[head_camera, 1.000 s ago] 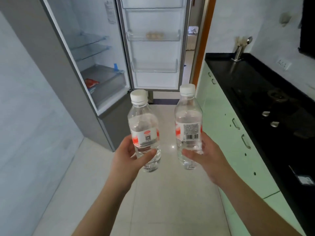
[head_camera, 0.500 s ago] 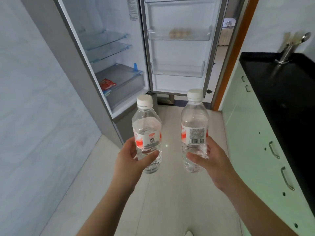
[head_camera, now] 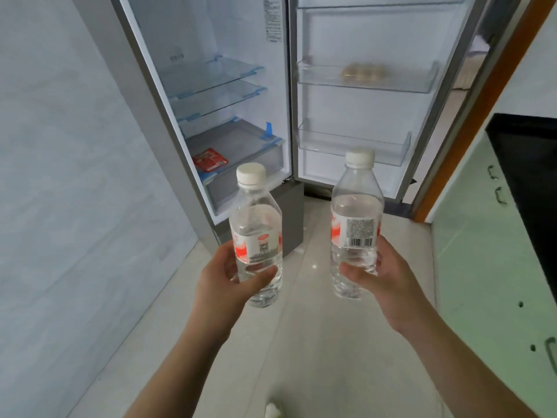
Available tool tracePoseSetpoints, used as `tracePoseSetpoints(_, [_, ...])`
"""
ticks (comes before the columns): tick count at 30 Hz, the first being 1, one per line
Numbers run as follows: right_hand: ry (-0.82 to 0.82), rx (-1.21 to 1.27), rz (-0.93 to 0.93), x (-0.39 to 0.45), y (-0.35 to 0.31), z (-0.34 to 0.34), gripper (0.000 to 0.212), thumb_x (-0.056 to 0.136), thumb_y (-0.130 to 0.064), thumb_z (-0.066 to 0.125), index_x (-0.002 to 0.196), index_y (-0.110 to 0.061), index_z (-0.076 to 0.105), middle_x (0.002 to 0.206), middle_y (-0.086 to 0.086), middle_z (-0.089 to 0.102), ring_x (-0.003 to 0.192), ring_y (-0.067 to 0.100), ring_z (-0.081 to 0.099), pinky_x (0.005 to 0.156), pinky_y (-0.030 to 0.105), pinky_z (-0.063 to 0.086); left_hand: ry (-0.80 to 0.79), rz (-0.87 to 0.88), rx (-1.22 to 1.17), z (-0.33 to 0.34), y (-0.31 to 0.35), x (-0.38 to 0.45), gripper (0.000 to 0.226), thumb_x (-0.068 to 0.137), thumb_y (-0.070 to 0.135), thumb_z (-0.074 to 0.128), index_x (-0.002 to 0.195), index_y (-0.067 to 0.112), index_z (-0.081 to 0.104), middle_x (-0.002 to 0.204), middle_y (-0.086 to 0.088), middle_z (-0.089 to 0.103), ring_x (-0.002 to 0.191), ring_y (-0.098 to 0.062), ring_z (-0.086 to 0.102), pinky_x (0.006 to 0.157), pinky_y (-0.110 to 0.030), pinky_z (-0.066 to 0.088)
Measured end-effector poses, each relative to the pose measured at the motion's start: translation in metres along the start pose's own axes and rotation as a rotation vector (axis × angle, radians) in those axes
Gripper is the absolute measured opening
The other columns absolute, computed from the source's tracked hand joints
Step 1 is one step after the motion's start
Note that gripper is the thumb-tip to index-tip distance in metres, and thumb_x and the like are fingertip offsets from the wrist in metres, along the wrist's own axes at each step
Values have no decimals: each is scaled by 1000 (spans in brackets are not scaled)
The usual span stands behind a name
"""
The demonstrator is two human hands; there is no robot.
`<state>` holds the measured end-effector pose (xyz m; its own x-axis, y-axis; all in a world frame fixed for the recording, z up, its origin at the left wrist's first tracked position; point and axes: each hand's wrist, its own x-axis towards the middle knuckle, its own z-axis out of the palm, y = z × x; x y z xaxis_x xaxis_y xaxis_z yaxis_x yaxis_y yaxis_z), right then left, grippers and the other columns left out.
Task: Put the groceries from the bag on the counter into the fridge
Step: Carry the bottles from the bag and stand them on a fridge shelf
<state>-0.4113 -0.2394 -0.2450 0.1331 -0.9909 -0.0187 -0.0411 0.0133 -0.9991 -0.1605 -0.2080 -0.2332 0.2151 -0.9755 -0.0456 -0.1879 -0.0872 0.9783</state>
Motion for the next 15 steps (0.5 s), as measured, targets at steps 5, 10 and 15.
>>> tracePoseSetpoints(5, [-46, -15, -40, 67, -7, 24, 54, 74, -21, 75, 122, -35, 55, 111, -18, 69, 102, 0, 65, 73, 12, 51, 10, 49, 44, -22, 8, 66, 75, 54, 47, 91, 118, 21, 64, 108, 6, 75, 101, -12, 71, 94, -47, 55])
tracePoseSetpoints(10, [-52, -36, -51, 128, -21, 47, 52, 74, -19, 76, 121, -34, 57, 111, -13, 70, 104, 5, 65, 78, 21, 52, 11, 63, 30, -41, 18, 129, 70, 58, 42, 85, 121, 19, 63, 109, 6, 75, 102, -13, 71, 95, -48, 55])
tracePoseSetpoints(15, [-30, -30, -67, 178, -31, 59, 51, 71, -21, 77, 116, -36, 58, 109, -14, 71, 104, 6, 65, 75, 19, 53, -18, 73, 29, -47, 25, 187, 69, 58, 41, 83, 121, 20, 62, 109, 6, 75, 101, -13, 71, 95, -49, 55])
